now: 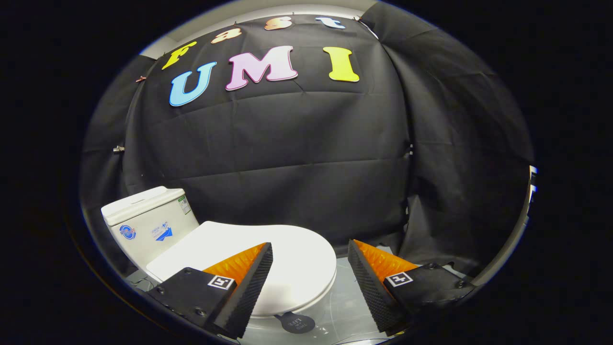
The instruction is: Open the toilet lid.
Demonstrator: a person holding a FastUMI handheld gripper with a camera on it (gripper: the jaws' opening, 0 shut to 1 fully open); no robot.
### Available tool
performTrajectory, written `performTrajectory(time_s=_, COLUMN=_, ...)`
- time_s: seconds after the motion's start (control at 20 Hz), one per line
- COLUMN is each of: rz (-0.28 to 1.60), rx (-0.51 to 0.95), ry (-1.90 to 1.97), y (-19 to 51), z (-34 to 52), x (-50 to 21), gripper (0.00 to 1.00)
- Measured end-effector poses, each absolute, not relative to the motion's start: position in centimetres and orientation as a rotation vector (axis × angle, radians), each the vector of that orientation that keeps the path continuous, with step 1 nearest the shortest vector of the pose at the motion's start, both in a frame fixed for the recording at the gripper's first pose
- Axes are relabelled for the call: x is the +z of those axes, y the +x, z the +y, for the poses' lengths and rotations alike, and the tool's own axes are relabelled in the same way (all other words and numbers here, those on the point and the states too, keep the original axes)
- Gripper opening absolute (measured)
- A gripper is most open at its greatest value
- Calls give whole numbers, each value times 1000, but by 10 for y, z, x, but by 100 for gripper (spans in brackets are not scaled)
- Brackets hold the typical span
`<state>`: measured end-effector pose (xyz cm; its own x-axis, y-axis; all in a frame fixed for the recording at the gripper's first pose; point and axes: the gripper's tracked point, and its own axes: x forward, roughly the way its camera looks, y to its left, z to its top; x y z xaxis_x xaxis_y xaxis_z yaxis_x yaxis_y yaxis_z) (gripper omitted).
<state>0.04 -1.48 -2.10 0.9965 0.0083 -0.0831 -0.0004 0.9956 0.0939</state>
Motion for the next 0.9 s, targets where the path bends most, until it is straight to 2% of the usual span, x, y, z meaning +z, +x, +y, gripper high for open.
performTrajectory(time_s=0.55, rz=284, rx=61, ry=427, y=-10, z=-29, x=-67, gripper=98)
performTrajectory(time_s=0.9, rz=492, rx=86, ry=908, y=-24, z=-27, x=-106, gripper=97)
